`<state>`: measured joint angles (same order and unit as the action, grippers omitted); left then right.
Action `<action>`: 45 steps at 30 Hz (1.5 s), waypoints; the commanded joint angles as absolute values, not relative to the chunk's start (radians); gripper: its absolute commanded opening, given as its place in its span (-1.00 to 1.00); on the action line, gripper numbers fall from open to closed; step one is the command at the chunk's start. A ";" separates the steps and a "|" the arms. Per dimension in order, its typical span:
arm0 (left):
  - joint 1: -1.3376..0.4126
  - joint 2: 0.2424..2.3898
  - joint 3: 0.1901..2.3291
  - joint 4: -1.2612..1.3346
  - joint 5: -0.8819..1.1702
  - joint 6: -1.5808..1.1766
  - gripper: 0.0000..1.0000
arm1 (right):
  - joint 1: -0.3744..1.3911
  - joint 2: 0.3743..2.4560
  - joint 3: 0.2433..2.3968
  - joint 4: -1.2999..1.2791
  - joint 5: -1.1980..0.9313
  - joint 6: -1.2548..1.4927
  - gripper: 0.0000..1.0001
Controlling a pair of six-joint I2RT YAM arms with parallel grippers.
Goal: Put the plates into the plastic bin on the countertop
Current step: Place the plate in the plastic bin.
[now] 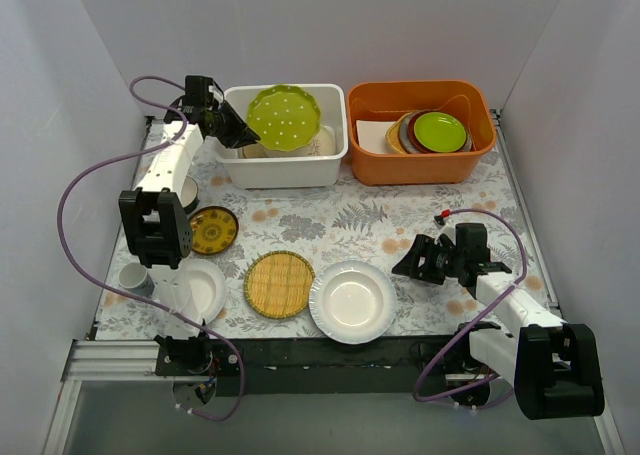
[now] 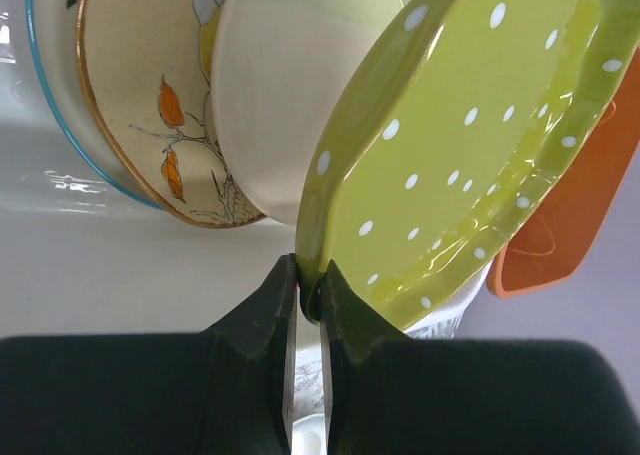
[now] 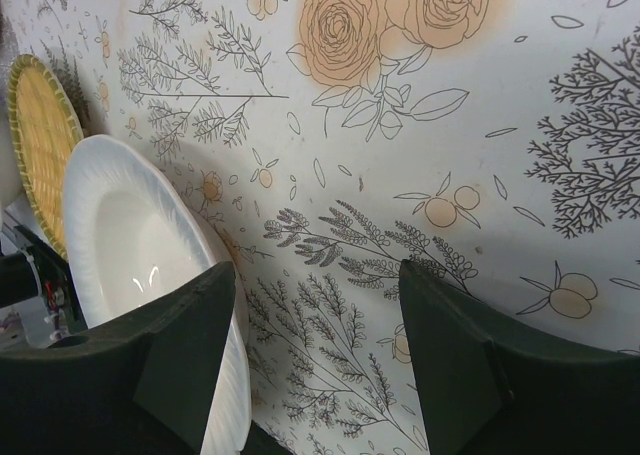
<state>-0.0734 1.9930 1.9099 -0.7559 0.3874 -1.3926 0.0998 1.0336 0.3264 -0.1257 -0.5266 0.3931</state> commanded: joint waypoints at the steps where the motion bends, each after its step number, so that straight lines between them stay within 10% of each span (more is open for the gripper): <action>1: -0.058 1.956 1.976 -0.626 0.445 -1.443 -1.00 | 0.101 1.035 0.296 -0.107 -0.514 0.376 0.50; 45: -0.055 2.190 2.005 -0.663 0.433 -1.399 -0.84 | 0.103 1.089 0.316 -0.103 -0.517 0.365 0.50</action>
